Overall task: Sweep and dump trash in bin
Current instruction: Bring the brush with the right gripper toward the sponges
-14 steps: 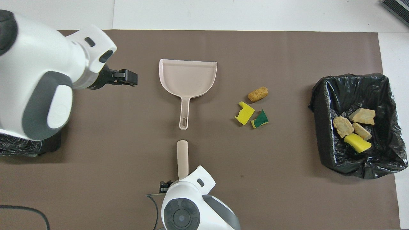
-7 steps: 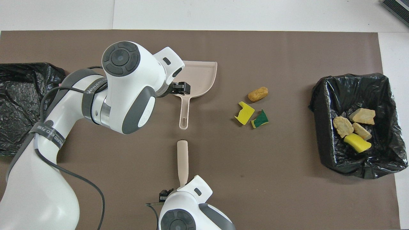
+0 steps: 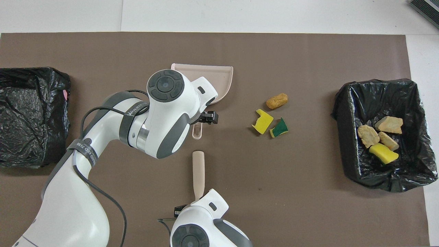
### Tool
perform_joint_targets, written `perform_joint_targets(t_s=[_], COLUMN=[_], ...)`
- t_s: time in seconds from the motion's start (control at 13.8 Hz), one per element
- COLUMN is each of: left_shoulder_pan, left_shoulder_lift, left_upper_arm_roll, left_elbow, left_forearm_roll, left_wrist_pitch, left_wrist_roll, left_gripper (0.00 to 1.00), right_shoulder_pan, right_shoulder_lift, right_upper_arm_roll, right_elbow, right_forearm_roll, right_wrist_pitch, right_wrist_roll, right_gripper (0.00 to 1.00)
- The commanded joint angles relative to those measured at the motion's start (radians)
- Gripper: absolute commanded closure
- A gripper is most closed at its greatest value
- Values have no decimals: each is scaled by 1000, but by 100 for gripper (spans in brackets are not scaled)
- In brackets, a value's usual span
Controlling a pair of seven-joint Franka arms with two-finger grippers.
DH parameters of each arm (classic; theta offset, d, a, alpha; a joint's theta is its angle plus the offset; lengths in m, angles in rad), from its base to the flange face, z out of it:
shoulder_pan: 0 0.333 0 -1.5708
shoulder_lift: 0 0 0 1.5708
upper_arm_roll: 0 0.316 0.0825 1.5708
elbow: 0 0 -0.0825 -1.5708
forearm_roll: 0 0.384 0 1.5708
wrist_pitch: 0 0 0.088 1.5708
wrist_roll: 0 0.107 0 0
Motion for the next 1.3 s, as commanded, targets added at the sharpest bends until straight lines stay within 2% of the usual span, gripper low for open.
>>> perform_joint_targets(t_s=[0.0,0.14,0.29,0.65,0.72,0.79,1.08,1.16,1.23], left_shoulder_pan=[-30,-29,-26,-27,-27,-29,-35,-35,-35], left_shoulder_lift=[-9,-9,-9,-9,-9,-9,1,3,1], left_upper_arm_roll=[16,18,18,18,18,18,19,19,21], left_elbow=[-46,-40,-42,-45,-45,-46,-37,-33,-28], left_forearm_roll=[-14,-14,-12,-12,-12,-12,-1,0,0], left_wrist_pitch=[38,38,42,45,39,33,24,22,18], left_wrist_roll=[-26,-26,-23,-18,-18,-18,-23,-23,-21], left_gripper=[0,0,0,0,17,26,28,42,70], right_shoulder_pan=[4,1,-26,-230,-279,-322,-552,-598,-647], right_shoulder_lift=[-18,-38,-90,-227,-247,-264,-267,-253,-240], right_upper_arm_roll=[-2,-2,-7,-8,-8,-10,-11,-11,-11], right_elbow=[1,3,1,1,1,1,22,26,24], right_forearm_roll=[16,18,18,18,12,-2,-11,-11,-13], right_wrist_pitch=[-62,-101,-188,-407,-432,-449,-440,-414,-371], right_wrist_roll=[2,1,-2,-258,-333,-402,-738,-790,-838], right_gripper=[100,100,100,100,100,100,100,100,100])
